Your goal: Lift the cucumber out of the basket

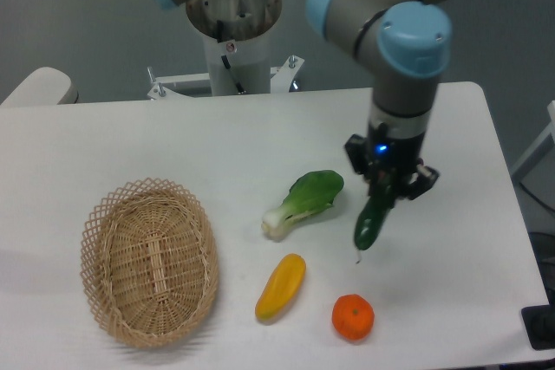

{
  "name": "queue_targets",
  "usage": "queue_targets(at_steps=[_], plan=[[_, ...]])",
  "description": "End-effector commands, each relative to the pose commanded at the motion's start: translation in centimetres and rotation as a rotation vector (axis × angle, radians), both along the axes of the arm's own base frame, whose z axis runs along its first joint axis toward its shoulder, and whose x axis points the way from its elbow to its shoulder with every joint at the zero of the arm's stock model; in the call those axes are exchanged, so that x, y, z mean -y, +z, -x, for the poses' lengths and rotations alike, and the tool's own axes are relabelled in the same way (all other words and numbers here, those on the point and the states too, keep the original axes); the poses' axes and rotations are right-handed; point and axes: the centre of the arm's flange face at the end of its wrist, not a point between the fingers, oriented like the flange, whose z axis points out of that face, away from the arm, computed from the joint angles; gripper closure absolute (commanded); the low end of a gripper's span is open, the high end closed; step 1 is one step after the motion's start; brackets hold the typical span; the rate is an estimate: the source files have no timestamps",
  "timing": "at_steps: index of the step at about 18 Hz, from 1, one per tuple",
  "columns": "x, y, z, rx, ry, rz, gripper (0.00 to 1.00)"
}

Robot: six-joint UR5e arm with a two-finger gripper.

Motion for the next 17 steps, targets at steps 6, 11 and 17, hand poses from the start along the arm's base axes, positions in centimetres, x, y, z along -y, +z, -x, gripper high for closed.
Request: queue_targets(at_steps=[6,11,17], plan=[[1.4,-0.7,1.4,0.003,-0.028,0.017,0.81],[2.1,-0.8,1.7,0.004,-0.035,0.021,0.81],[2.0,-0.6,1.8,-0.001,-0.035,0.019,0.81]])
